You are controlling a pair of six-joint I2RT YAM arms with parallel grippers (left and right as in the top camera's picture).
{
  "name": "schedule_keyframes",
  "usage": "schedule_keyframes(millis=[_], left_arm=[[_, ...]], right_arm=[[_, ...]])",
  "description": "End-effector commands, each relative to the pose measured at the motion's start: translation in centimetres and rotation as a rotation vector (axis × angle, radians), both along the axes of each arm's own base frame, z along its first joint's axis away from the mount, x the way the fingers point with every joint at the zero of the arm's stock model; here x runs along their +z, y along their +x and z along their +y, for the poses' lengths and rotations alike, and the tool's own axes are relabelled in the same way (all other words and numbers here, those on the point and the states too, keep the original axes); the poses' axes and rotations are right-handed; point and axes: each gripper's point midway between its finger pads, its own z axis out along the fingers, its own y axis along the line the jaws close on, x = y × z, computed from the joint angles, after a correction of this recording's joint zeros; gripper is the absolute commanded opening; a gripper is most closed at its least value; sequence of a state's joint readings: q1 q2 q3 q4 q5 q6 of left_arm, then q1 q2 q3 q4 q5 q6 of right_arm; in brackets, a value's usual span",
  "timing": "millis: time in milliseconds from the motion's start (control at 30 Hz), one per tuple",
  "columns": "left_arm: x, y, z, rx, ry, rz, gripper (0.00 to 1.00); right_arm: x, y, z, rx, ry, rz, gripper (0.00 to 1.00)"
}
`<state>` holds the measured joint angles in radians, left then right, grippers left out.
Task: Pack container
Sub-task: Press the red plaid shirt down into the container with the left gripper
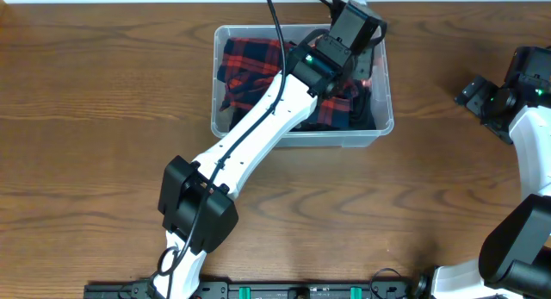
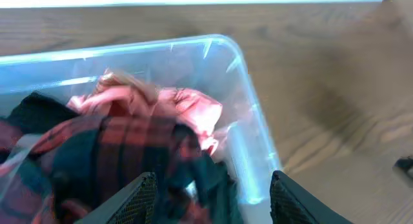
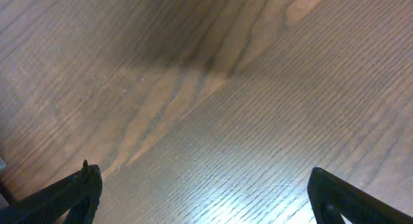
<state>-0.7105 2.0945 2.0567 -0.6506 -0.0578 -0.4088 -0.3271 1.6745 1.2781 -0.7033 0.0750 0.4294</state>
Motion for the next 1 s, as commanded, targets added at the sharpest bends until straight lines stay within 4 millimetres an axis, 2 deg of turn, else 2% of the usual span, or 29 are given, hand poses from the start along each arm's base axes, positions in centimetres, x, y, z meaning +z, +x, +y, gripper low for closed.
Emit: schedule_keyframes(millis=[0, 167, 300, 467, 600, 733, 833, 967], left_arm=[[2.0, -0.5, 1.7, -0.063, 0.082, -0.042, 0.57], [0.3, -1.7, 7.1, -0.023, 0.272, 0.049, 0.57], [0.9, -1.6, 10.3, 0.020, 0.325, 0.067, 0.57], [4.0, -0.8, 11.6, 0.044, 0.283, -0.009, 0.57], [5.5, -1.9, 12.4, 0.031, 0.293, -0.018, 0.57], [4.2, -3.7, 13.6, 0.019, 0.352, 0.066, 0.57], [2.5, -4.1, 14.2, 0.024, 0.404, 0.113, 0.57], [0.5, -4.3, 14.1, 0.023, 0.425, 0.166, 0.57]], right_arm=[[0.8, 0.3, -0.2, -0.012, -0.004, -0.022, 0.99], [0.8, 0.3, -0.2, -0.012, -0.004, -0.022, 0.99], [0.8, 0.3, -0.2, -0.012, -0.004, -0.022, 0.99], [0.8, 0.3, -0.2, -0.012, -0.004, -0.022, 0.99], [0.8, 0.3, -0.2, -0.012, -0.004, -0.022, 0.99], [0.8, 0.3, -0.2, -0.012, -0.004, -0.022, 0.99], [0.8, 0.3, -0.2, -0.013, -0.004, -0.022, 0.99], [0.8, 0.3, -0.1, -0.010, -0.004, -0.022, 0.99]])
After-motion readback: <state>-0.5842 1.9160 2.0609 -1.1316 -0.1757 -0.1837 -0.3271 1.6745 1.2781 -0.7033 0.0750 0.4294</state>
